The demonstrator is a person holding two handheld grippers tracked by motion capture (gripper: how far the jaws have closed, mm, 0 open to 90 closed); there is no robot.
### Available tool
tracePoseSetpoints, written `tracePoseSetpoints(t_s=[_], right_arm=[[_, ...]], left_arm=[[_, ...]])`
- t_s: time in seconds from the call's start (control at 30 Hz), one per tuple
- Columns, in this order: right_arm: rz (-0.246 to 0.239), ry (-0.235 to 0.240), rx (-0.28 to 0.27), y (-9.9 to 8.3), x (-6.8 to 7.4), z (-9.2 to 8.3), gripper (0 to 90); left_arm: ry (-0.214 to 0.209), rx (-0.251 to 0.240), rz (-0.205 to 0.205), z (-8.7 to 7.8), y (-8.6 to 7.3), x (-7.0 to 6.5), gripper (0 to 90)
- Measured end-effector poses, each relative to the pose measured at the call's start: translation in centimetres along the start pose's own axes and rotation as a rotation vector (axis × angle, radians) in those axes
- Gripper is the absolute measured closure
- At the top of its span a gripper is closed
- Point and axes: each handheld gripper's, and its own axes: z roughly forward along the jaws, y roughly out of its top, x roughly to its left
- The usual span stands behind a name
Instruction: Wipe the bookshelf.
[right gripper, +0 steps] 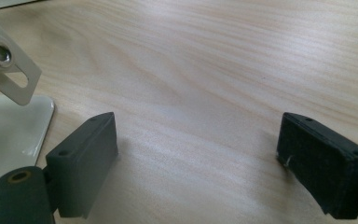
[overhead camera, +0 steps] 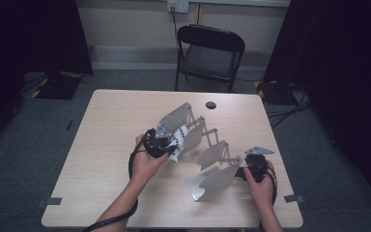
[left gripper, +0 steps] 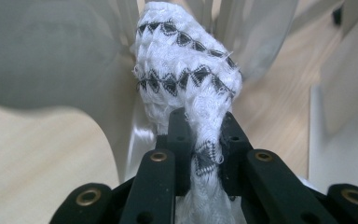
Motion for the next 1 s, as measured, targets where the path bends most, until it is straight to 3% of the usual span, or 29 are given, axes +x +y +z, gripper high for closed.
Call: tracePoseSetpoints(t_s=[0.2,0.33,0.47,0.6,1.0], right_arm=[[0.0,0.0,0.0,0.0,0.0,0.0,11.6],[0.0,0.0,0.0,0.0,0.0,0.0,11.6],[0.0,0.0,0.0,0.0,0.0,0.0,11.6],[0.0,0.0,0.0,0.0,0.0,0.0,11.6],[-0.001,0.001,0.0,0.0,0.0,0.0,11.6]], left_arm=[[0.037,-0.096,0.006,-2.1,3.1,0.5,78.9],[0.038,-0.144,-0.011,-2.5,4.4,0.6,78.8],[0.018,-0.078,-0.013,-0.3,3.8,0.3,78.8],[-0.012,-0.043,-0.029,1.5,2.4,0.1,78.8],[-0.043,0.055,-0.067,4.4,-1.3,-0.3,78.7]])
